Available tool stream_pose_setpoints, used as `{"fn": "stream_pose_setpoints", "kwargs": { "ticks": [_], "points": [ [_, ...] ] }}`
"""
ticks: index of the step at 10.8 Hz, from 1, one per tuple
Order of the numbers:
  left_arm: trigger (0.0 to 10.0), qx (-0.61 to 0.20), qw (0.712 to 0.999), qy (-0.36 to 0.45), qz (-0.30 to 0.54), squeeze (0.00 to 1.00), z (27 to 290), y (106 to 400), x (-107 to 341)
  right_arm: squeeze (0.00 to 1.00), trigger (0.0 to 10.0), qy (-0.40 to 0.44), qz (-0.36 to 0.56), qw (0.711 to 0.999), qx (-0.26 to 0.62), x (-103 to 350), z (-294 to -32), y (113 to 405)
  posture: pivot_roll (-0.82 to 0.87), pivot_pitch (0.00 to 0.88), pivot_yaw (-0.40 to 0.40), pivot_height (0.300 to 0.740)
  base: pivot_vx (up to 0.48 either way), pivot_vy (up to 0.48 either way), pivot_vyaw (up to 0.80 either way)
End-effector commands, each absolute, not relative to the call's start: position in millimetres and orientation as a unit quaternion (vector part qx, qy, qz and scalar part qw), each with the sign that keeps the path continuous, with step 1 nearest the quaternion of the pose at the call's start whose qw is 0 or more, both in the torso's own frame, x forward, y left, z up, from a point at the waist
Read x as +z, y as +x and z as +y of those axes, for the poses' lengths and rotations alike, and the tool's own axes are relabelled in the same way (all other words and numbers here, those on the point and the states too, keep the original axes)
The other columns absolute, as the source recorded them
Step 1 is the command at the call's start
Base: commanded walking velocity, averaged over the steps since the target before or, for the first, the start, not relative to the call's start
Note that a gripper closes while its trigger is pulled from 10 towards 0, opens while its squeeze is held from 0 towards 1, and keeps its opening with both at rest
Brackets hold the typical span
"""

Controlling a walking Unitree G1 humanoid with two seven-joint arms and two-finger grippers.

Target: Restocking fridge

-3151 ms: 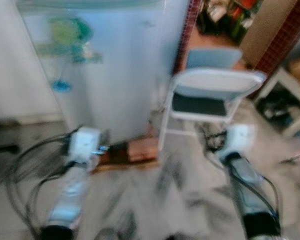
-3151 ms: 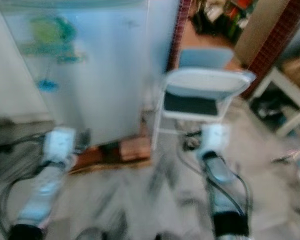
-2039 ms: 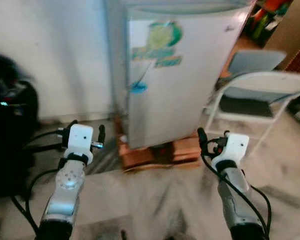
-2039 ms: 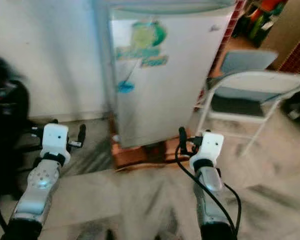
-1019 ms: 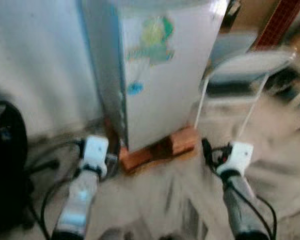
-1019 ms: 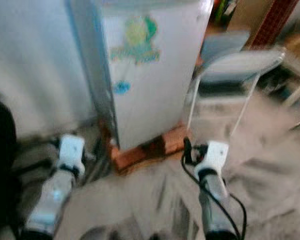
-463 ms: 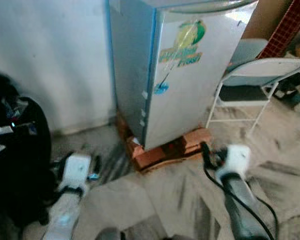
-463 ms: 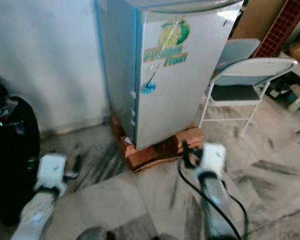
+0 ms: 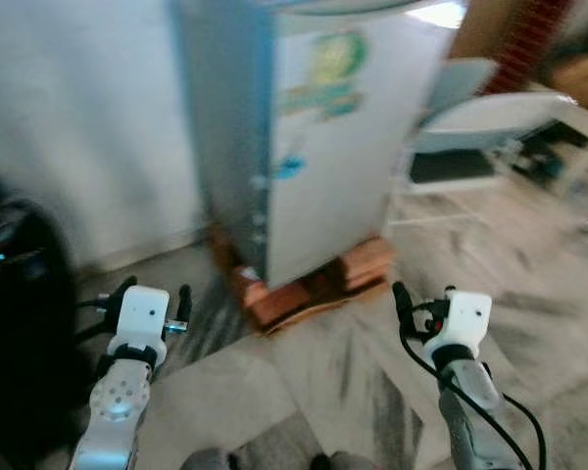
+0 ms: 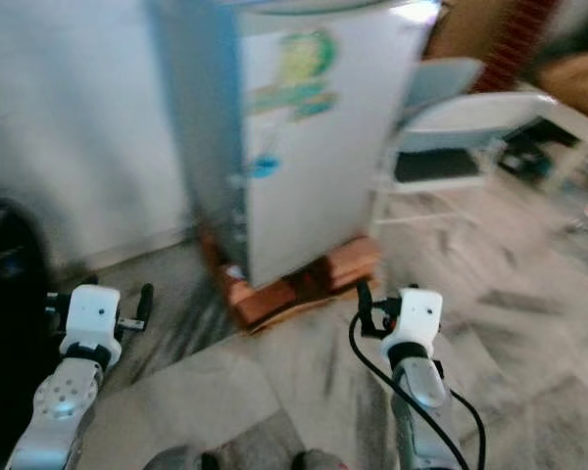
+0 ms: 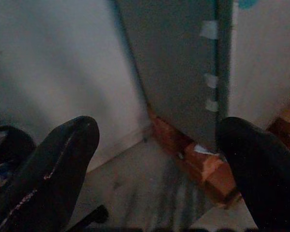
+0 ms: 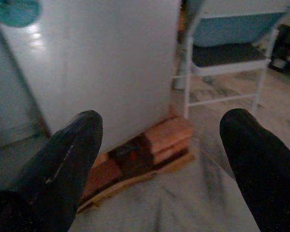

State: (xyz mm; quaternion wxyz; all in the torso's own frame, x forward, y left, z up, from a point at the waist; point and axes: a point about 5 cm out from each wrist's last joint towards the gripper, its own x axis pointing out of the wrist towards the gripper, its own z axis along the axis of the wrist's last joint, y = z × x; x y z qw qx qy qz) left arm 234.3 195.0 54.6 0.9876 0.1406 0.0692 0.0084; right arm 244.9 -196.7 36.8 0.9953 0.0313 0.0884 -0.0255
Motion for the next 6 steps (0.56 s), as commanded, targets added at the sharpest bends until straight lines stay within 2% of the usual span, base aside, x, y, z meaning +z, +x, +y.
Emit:
{"fn": "stream_pose_setpoints", "kwargs": {
  "ticks": [1,2,5,6],
  "points": [
    [10.0,0.010,0.987,0.140,0.077,0.00,197.5,232.4,53.4,0.00,10.0,0.029,0.082,0.996,-0.020,39.8,-198.2,244.5,0.15,0.039,-0.058,0.740,0.251,0.322,-0.61],
    [10.0,0.011,0.987,0.140,0.077,0.00,198.4,232.7,53.2,0.00,10.0,0.027,0.091,0.995,-0.023,35.8,-202.4,241.3,0.15,0.038,-0.059,0.740,0.244,0.349,-0.68],
    [10.0,0.013,0.987,0.139,0.076,0.00,198.2,234.0,53.5,0.00,10.0,0.031,0.083,0.996,-0.026,39.6,-200.1,250.3,0.16,0.037,-0.059,0.740,0.000,0.351,0.00],
    [10.0,0.010,0.987,0.139,0.076,0.00,196.4,234.4,53.4,0.00,10.0,0.031,0.081,0.996,-0.029,40.7,-201.2,251.0,0.15,0.038,-0.056,0.740,0.000,0.352,-0.46]
  ]
}}
